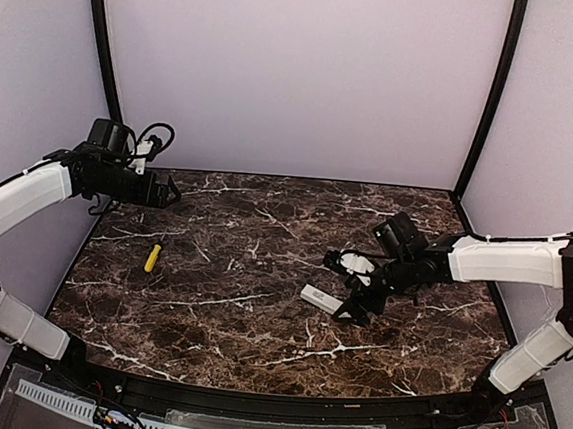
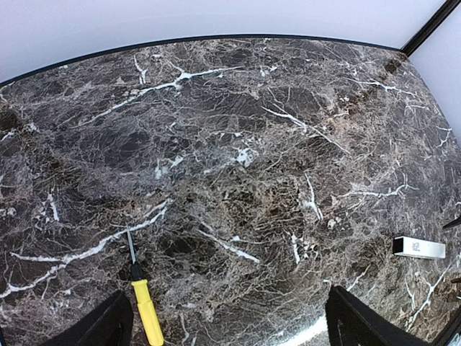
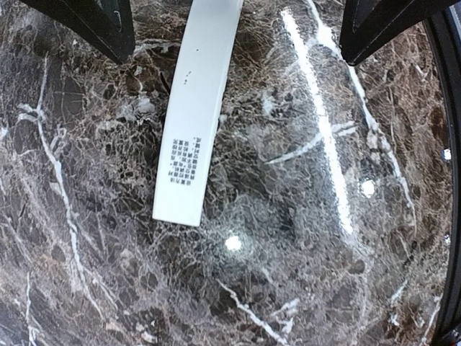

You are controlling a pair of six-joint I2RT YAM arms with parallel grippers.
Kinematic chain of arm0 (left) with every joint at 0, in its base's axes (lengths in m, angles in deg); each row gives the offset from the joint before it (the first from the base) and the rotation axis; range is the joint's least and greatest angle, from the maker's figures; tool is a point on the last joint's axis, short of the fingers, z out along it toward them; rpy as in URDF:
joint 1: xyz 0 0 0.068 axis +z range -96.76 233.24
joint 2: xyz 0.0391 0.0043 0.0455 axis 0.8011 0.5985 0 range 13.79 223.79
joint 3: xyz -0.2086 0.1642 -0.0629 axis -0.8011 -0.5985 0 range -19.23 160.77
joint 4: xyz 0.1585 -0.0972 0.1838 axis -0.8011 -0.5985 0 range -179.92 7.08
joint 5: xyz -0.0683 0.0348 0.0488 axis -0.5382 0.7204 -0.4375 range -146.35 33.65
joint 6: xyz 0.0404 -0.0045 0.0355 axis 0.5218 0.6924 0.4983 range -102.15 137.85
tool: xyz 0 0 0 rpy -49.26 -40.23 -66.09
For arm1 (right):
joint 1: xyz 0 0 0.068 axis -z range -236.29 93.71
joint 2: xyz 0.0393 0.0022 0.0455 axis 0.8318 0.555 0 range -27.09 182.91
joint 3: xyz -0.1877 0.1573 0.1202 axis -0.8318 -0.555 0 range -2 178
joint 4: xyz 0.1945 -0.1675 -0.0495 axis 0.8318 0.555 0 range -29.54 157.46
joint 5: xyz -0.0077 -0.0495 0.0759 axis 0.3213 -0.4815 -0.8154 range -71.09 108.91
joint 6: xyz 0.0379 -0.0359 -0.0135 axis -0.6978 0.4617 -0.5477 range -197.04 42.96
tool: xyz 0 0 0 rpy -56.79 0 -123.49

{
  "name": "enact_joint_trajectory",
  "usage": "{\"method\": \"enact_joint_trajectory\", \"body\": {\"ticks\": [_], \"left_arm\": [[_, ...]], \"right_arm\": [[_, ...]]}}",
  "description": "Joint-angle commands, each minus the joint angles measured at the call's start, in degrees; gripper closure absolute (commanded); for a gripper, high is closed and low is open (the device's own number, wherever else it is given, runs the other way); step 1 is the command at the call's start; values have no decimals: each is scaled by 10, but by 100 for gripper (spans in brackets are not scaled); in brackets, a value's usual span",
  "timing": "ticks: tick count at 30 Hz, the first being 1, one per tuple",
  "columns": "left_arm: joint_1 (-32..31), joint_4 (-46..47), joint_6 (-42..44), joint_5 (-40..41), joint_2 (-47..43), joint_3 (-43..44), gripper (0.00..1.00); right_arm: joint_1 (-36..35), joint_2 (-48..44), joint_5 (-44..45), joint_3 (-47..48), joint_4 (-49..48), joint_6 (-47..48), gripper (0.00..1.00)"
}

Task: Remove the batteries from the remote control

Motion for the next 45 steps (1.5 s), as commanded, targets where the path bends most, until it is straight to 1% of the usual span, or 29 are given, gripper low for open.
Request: {"method": "enact_joint_trajectory", "body": {"ticks": [1,7,15,21,25,32,36,38,44,45], "left_arm": [[-4,-13,11,8,-16,-13,7],[-4,-15,13,10,-10,-13,8],[-5,-15,13,10,-7,-12,9],[-5,-15,14,11,-7,-13,11],[-5,-17,14,12,-7,-13,11],[-5,-16,14,12,-9,-14,12],[-5,-16,14,12,-10,-15,12],[-5,-16,14,13,-11,-15,12],[-5,-16,14,12,-12,-15,13],[-6,-16,15,12,-12,-15,13]], "right_arm": [[-13,33,39,20,17,26,2],[-20,77,63,32,29,40,6],[-25,94,91,31,29,49,9],[-29,104,114,31,28,56,16],[-31,108,117,31,28,58,24],[-32,113,126,31,32,59,42],[-32,118,128,34,41,59,53],[-32,118,128,34,43,59,60],[-32,118,125,37,43,60,74],[-33,119,124,37,43,59,75]]}}
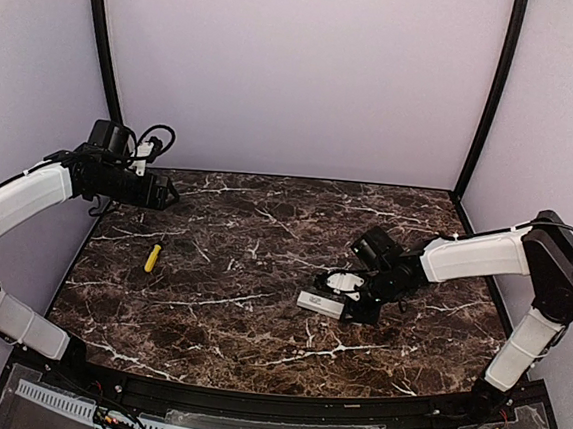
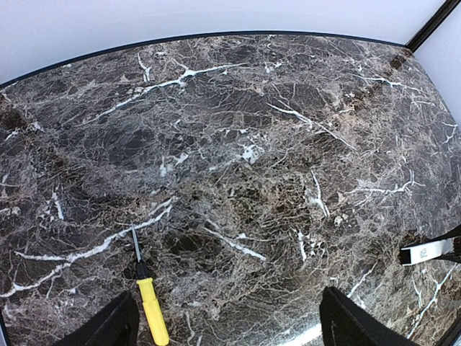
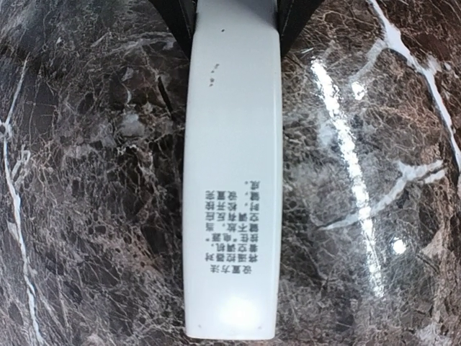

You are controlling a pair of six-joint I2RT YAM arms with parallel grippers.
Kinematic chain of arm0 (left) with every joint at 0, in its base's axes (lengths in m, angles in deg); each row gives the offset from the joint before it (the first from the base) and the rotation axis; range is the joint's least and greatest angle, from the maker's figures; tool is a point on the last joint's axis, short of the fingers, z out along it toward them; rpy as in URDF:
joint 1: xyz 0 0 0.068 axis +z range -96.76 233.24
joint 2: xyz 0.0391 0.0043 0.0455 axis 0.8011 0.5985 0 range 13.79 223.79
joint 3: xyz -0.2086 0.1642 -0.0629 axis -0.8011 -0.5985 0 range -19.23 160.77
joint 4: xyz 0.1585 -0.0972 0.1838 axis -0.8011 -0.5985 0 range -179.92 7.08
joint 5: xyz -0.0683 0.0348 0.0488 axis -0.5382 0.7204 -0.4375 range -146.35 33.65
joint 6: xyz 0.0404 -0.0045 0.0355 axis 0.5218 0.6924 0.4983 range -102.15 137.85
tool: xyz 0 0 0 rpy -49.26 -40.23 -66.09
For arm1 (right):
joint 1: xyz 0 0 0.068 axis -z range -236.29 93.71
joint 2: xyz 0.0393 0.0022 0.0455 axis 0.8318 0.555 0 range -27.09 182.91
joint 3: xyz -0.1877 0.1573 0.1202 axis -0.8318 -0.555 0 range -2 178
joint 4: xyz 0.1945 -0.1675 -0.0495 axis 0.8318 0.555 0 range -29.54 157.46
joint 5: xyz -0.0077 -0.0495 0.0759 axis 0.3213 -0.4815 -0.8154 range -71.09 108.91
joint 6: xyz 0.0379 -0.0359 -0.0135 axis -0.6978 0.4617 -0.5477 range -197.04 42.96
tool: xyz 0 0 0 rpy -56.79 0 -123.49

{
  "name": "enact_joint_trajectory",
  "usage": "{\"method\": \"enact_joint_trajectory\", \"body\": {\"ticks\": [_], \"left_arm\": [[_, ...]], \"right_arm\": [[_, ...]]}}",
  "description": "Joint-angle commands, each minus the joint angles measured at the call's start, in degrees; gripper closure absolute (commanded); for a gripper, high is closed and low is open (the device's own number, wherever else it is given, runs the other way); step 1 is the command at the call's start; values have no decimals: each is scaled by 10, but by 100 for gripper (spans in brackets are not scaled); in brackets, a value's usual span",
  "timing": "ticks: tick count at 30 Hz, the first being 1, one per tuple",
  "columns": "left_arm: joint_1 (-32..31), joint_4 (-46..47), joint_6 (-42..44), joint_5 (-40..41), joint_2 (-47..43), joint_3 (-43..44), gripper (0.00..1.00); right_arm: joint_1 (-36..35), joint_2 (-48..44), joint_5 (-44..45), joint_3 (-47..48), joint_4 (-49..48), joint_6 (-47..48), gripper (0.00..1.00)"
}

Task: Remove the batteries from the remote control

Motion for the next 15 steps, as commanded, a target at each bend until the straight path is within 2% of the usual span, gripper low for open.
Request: {"method": "enact_joint_trajectory", "body": {"ticks": [1,9,15], "left_arm": [[-3,-16,6,0,-12,-10,13],[-3,-15,7,-4,-17,-12,13],[-5,-8,9,-39,-26,-15,13]], "right_arm": [[-5,11,1,10,10,0,77],[-5,5,-18,27,9,-9,87],[-2,-22,-105,50,-1,-20,93]]}}
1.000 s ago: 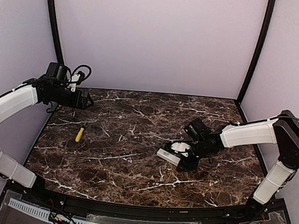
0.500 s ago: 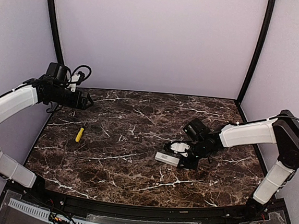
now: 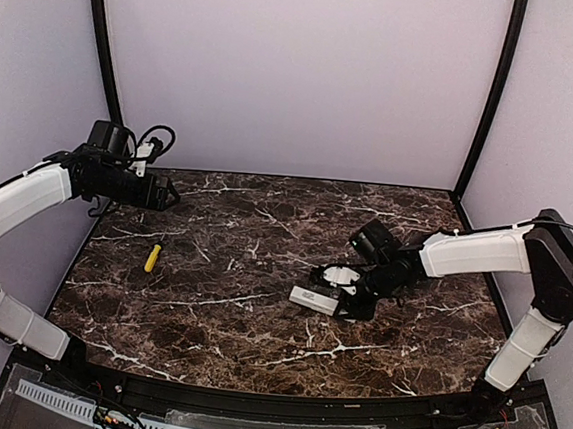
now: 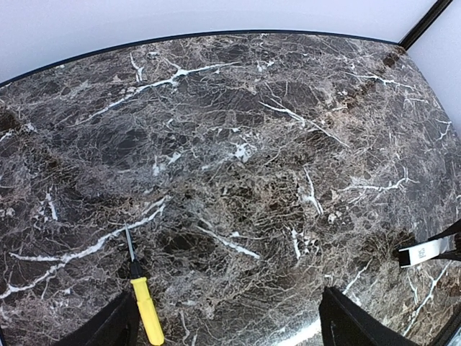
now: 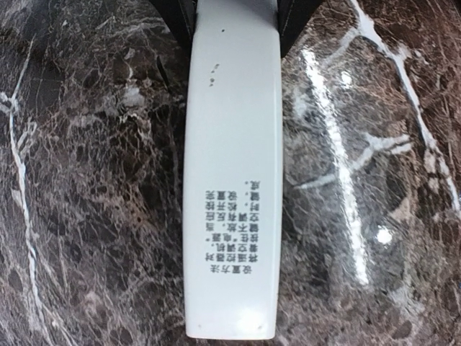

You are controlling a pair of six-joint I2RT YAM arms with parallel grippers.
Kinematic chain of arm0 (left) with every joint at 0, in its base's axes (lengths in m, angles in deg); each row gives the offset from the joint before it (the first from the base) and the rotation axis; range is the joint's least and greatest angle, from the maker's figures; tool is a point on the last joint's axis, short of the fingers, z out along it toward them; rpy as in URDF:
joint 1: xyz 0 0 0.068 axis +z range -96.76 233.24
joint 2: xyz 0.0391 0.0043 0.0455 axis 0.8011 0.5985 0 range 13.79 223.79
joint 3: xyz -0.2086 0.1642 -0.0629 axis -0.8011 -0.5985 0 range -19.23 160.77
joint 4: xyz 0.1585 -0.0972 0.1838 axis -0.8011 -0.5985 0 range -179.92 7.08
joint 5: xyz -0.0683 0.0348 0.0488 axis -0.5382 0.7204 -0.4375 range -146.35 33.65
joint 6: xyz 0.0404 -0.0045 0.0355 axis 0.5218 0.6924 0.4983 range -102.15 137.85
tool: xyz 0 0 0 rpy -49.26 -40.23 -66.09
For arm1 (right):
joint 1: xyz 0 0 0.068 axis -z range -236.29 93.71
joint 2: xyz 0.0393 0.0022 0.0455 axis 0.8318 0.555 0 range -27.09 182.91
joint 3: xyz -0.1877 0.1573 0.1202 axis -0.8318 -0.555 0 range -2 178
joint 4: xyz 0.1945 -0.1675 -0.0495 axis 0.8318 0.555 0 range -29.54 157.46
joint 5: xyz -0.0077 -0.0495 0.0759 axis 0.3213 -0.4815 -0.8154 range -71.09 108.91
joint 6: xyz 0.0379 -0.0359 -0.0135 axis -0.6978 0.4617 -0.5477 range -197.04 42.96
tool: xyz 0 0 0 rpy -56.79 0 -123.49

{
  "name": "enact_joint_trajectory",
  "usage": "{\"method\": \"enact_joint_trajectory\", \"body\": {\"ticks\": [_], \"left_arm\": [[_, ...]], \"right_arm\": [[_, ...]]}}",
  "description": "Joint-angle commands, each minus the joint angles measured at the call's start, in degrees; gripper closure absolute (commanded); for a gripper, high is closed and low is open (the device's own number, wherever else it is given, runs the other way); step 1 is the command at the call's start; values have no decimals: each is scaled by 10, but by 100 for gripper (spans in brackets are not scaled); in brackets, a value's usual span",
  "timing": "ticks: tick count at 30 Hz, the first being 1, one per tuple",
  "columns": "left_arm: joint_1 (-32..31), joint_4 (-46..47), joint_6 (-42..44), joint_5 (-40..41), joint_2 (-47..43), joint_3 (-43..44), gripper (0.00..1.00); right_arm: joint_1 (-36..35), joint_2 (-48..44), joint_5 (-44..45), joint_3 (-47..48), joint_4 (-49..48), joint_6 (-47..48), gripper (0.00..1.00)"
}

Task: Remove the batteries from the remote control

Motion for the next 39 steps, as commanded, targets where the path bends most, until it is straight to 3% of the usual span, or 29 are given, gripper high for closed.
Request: {"method": "enact_joint_trajectory", "body": {"ticks": [1,16,27,39], "left_arm": [[-6,-7,10,-37,-25,-14,13],[-57,41,37,-195,-60,-42,15],[-61,96,30,-278,-90,-75,14],[-93,120,30,-307,-79,-58,9]], "right_arm": [[-1,-28,-86,31,-13,-13,93],[10,-76,-225,46,-17,6,100],[17,-98,-244,50,-52,-5,100],[36,-128,-308,56,-78,11,100]]}}
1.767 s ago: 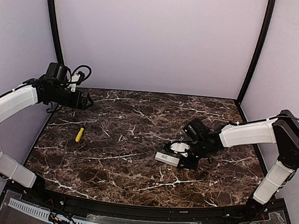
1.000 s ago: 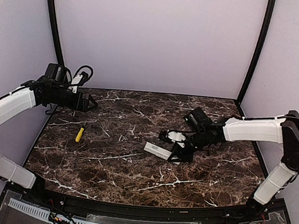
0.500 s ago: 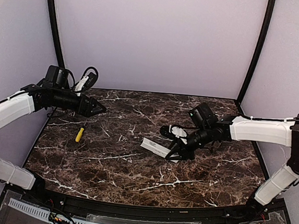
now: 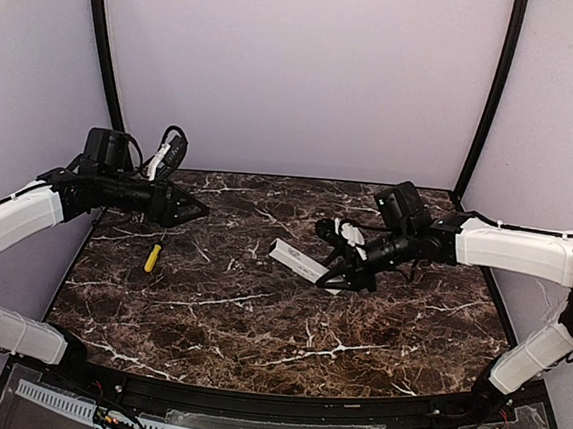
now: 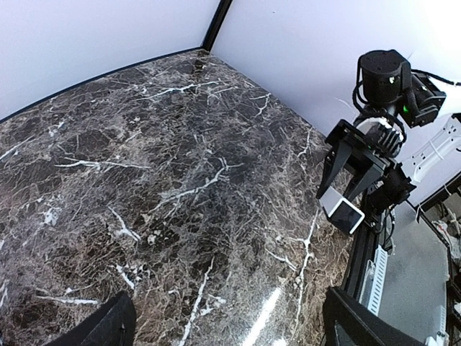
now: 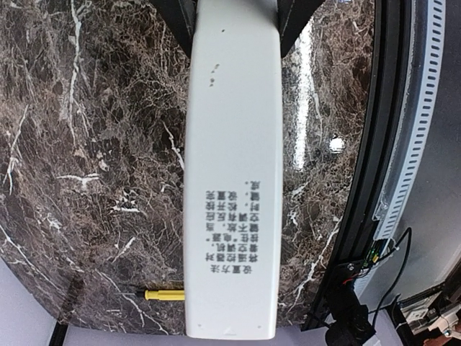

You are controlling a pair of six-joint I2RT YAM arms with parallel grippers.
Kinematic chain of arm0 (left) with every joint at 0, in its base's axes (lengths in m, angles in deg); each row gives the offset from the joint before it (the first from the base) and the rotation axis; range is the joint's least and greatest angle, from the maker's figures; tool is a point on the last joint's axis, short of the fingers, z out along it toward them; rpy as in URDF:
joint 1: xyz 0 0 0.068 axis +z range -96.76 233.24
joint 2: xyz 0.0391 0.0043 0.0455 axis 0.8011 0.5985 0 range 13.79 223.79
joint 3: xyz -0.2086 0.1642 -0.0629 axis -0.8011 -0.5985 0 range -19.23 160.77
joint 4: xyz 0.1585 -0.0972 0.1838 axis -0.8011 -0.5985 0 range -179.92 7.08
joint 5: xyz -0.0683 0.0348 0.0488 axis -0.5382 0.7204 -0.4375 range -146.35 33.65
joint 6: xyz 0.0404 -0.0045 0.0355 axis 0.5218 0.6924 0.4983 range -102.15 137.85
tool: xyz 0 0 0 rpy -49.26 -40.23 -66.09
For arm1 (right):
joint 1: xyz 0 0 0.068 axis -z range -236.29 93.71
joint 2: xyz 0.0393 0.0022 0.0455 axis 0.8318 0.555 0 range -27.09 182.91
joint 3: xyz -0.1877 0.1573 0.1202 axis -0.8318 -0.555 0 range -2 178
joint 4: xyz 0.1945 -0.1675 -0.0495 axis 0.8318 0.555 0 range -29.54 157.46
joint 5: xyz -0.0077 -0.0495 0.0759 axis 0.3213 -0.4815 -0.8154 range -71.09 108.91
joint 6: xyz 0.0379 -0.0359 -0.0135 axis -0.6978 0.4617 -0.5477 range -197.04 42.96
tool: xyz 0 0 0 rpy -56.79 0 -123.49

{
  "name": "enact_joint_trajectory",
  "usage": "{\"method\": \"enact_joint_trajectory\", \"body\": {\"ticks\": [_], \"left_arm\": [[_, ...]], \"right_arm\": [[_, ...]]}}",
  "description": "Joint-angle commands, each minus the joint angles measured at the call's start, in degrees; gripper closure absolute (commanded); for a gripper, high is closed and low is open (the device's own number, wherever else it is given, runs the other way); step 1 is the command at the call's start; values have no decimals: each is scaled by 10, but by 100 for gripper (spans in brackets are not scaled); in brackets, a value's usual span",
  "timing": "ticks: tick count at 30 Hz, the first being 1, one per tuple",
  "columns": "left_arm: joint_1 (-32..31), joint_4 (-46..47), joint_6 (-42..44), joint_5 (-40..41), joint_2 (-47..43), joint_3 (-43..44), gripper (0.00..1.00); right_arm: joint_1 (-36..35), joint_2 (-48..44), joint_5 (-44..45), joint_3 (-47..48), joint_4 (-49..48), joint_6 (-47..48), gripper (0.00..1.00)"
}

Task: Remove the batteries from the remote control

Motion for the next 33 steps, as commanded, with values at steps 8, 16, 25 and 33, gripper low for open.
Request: {"method": "enact_joint_trajectory", "body": {"ticks": [8,16,25,33], "left_arm": [[-65,-30,71,-19,54,89,9],[-115,-15,114,-41,109,133,11],[-121,25,92,-52,125,114,19],[-144,66,106,-90,99,72,21]], "right_arm": [[22,-6,-104,42,-47,-4,100],[22,-8,-159,59,-76,-22,100],[21,10,-188,81,-83,-40,100],[14,29,-172,108,-58,-45,100]]}}
